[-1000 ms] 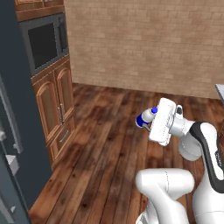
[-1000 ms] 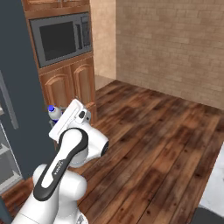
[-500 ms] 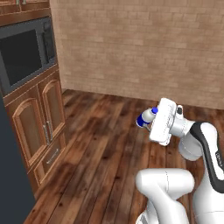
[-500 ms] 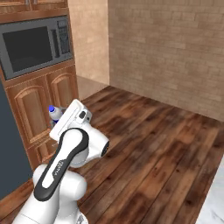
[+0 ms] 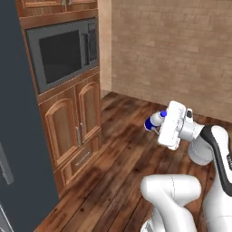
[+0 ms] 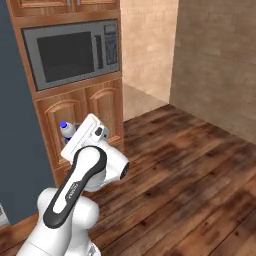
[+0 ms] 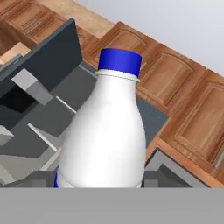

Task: Take the bottled waters from the counter and place them in the freezer to freeze. Close the freezer door after placing the bottles.

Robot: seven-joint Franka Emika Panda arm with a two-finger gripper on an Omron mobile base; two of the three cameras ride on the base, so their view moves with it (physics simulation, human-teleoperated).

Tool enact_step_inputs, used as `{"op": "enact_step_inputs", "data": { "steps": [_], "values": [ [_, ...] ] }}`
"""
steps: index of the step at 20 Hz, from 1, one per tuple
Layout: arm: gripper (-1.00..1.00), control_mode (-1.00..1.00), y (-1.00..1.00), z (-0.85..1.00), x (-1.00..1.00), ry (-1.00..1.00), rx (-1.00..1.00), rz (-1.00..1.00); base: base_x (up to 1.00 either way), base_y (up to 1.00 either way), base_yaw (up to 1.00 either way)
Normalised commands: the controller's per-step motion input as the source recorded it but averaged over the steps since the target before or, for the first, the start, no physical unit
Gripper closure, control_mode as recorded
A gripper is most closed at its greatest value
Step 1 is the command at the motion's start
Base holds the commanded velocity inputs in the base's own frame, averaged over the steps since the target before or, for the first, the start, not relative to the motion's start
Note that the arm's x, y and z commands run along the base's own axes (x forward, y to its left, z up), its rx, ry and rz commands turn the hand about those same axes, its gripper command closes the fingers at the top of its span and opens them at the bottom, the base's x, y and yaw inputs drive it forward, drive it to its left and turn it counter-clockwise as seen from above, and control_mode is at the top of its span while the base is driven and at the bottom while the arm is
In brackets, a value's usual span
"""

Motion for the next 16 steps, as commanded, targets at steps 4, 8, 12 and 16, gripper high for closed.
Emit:
{"op": "enact_step_inputs", "data": {
  "steps": [4, 8, 12, 16],
  "values": [
    [1.00, 1.00, 0.00, 0.00, 0.00, 0.00, 0.00, 0.00, 0.28, 0.22, 0.63],
    [1.00, 1.00, 0.00, 0.00, 0.00, 0.00, 0.00, 0.00, 0.27, 0.04, 0.61],
    [1.00, 1.00, 0.00, 0.00, 0.00, 0.00, 0.00, 0.00, 0.27, 0.00, 0.58],
    [1.00, 1.00, 0.00, 0.00, 0.00, 0.00, 0.00, 0.00, 0.22, 0.11, 0.50]
  ]
}}
